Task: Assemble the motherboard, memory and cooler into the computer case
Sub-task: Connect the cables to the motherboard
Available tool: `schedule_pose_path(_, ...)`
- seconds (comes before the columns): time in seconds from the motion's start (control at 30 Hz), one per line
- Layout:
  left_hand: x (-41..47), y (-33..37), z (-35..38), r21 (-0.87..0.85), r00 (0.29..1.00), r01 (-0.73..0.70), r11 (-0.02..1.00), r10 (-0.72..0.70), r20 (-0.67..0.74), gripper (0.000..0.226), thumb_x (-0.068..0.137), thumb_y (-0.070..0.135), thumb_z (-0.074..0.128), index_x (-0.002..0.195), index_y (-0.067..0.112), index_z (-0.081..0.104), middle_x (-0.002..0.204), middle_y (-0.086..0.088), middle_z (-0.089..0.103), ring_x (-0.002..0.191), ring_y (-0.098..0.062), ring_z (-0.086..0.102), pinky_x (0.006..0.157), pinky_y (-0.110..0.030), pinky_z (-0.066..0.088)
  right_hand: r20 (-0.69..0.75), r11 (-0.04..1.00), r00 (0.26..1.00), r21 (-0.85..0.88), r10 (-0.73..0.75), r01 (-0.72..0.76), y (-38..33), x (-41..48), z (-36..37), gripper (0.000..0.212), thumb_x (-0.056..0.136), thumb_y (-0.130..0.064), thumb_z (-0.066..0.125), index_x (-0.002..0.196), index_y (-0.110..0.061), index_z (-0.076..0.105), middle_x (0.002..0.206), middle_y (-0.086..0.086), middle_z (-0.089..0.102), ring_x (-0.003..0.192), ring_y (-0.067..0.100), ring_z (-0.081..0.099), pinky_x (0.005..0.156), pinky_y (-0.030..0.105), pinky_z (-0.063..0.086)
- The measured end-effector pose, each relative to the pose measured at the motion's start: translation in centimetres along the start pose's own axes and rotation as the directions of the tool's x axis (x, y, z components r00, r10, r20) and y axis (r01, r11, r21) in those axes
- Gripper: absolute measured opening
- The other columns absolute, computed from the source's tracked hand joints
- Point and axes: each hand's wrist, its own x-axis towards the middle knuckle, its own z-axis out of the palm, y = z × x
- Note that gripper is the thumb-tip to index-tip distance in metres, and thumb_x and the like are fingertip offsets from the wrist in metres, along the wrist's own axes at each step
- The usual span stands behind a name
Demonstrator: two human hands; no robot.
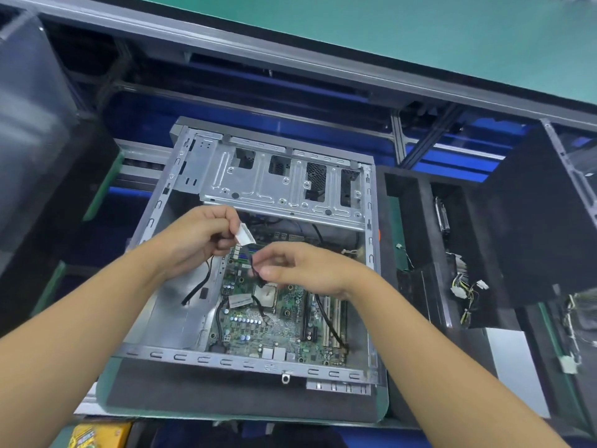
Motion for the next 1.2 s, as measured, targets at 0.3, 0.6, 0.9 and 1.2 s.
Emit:
schedule_pose_path(0.3, 0.1, 0.4, 1.6, 0.82, 0.996, -0.083, 0.566, 0.071, 0.052, 0.014, 0.081, 0.047, 0.061, 0.089, 0.037, 0.062, 0.103, 0.012, 0.061, 0.093, -0.005, 0.059, 0.077, -0.025, 0.045, -0.185, 0.99, 0.981, -0.116, 0.058, -0.081, 0.4, -0.3, -0.2, 0.009, 0.098, -0.006, 0.064, 0.107, -0.008, 0.062, 0.082, 0.004, 0.071, 0.063, 0.009, 0.065, 0.061, 0.026, 0.058)
schedule_pose_path(0.6, 0.6, -1.5, 5.1, 0.8, 0.964, -0.243, 0.548, 0.043, 0.264, 0.016, 0.085, 0.054, 0.062, 0.084, 0.04, 0.069, 0.078, 0.02, 0.067, 0.07, 0.003, 0.06, 0.068, -0.029, 0.049, -0.416, 0.942, 0.909, -0.308, -0.01, -0.131, 1.8, -1.7, -0.4, 0.037, 0.089, -0.018, 0.077, 0.091, -0.033, 0.044, 0.094, -0.002, 0.065, 0.077, 0.018, 0.069, 0.064, 0.029, 0.055)
schedule_pose_path(0.9, 1.5, -1.7, 5.5, 0.635, 0.982, -0.13, 0.761, 0.009, 0.191, 0.009, 0.089, 0.029, 0.07, 0.082, 0.027, 0.074, 0.067, 0.02, 0.067, 0.061, 0.009, 0.057, 0.06, -0.003, 0.038, -0.474, 0.998, 0.88, -0.039, 0.019, -0.043, 2.6, -2.0, -0.5, 0.028, 0.091, -0.003, 0.072, 0.092, -0.027, 0.056, 0.076, 0.0, 0.069, 0.067, 0.017, 0.072, 0.067, 0.027, 0.061)
schedule_pose_path(1.2, 1.2, -1.8, 4.7, 0.139, 0.935, 0.07, 0.988, -0.114, 0.337, 0.01, 0.084, 0.014, 0.063, 0.089, 0.006, 0.065, 0.073, 0.001, 0.064, 0.063, -0.006, 0.056, 0.06, -0.013, 0.046, -0.568, 0.985, 0.81, -0.01, -0.145, 0.17, 2.9, -3.2, -1.4, 0.045, 0.098, 0.011, 0.046, 0.11, -0.03, 0.059, 0.084, -0.006, 0.07, 0.077, 0.011, 0.067, 0.075, 0.025, 0.057)
